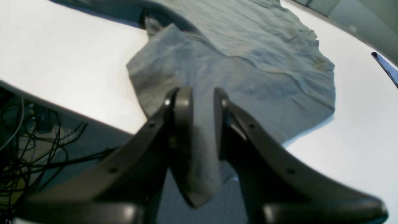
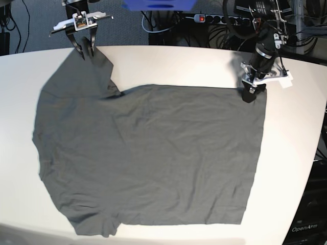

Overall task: Fold the T-shirt properly
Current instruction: 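Grasp the corner of the gray shirt body with the left gripper, then grasp the shirt edge beside the sleeve with the right gripper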

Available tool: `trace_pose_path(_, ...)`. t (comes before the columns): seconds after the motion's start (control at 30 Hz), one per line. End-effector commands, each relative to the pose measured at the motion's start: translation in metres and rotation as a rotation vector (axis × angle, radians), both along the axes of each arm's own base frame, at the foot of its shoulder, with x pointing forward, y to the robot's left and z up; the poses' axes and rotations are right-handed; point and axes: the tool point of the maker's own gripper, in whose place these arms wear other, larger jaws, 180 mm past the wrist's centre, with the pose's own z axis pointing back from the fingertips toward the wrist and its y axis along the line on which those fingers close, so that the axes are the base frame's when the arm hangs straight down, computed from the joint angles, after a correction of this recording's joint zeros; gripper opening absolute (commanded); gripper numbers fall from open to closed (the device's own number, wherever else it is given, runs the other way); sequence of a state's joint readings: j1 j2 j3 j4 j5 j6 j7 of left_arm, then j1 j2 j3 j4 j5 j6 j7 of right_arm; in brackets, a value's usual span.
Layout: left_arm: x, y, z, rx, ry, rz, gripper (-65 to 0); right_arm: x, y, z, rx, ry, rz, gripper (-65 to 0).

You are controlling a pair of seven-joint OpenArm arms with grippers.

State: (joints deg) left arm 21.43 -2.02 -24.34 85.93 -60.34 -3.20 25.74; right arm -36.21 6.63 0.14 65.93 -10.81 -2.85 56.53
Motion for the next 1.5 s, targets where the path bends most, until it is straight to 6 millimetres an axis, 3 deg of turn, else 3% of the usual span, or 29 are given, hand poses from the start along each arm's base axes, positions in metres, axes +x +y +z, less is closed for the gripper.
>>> trace_pose_path(0.0, -0.013, -0.009, -0.017, -0.029, 0.095, -0.021, -37.4, 0.000, -0.002, 0.008, 0.000, -0.032, 0.006, -52.1)
trace_pose_path(0.27, 0.001, -0.011, -0.025, -0.055, 0.097, -0.012, -37.4, 0.000, -0.002, 0.008, 0.000, -0.034, 0.006, -52.1)
trace_pose_path(0.47, -0.003, -0.013, -0.028, -0.058, 0.108, -0.014, -38.0, 0.001, -0.002, 0.008, 0.000, -0.037, 0.007, -52.1)
trace_pose_path(0.53, -0.004, -0.013, -0.028, -0.059, 0.110, -0.015, -43.4, 0.001, -0.002, 0.008, 0.000, -0.037, 0.007, -52.1)
trace_pose_path(0.67, -0.008, -0.012, -0.030, -0.059, 0.120, -0.014, -64.3, 0.001, -0.002, 0.008, 0.000, -0.037, 0.007, -52.1)
trace_pose_path(1.07, -0.010, -0.012, -0.031, -0.060, 0.123, -0.015, -62.5, 0.001, -0.001, 0.009, 0.001, -0.038, 0.010, -52.1)
trace_pose_path(1.47, -0.010, -0.013, -0.031, -0.061, 0.123, -0.017, -62.5, -0.020, 0.017, -0.001, -0.091, 0.024, 0.170, -52.1)
